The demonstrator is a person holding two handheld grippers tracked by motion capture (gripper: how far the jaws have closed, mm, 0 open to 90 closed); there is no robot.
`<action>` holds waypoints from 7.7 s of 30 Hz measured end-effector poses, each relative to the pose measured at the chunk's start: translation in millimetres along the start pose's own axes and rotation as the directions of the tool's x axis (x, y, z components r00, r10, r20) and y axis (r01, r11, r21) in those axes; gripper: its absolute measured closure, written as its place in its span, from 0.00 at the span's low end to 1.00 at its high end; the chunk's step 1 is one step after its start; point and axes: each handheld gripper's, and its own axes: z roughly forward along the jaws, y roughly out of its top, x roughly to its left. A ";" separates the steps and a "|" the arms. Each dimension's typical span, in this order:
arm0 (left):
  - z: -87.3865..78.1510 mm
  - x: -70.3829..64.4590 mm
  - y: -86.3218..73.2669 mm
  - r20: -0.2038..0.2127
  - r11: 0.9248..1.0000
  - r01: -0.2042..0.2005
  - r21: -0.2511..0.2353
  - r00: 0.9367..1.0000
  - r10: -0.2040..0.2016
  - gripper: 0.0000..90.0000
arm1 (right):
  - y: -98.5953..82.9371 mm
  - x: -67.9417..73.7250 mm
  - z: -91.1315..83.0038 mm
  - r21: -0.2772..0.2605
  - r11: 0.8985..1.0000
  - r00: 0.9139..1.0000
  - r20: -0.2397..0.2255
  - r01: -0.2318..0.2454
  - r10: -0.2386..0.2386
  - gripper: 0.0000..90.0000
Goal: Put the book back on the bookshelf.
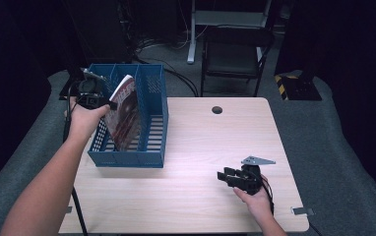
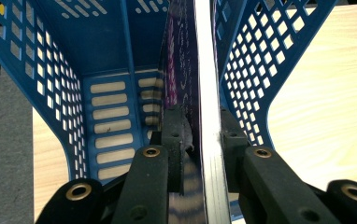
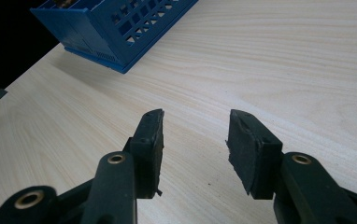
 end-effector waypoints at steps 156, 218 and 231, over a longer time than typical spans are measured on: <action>28.2 11.4 9.4 -0.077 0.974 0.108 -0.199 0.989 -0.125 0.60 | -1.3 -1.5 -0.3 0.008 1.000 1.000 -0.005 -0.008 0.008 0.61; -60.4 -21.0 -40.4 0.109 0.975 -0.100 -0.197 0.986 0.123 0.50 | -3.5 -10.1 -10.9 -0.015 0.999 0.999 0.018 -0.033 0.033 0.59; -63.2 -58.9 -59.1 0.205 0.960 -0.228 -0.161 0.944 0.259 0.49 | -3.7 -3.7 -7.7 0.005 0.999 0.999 0.019 -0.041 0.041 0.56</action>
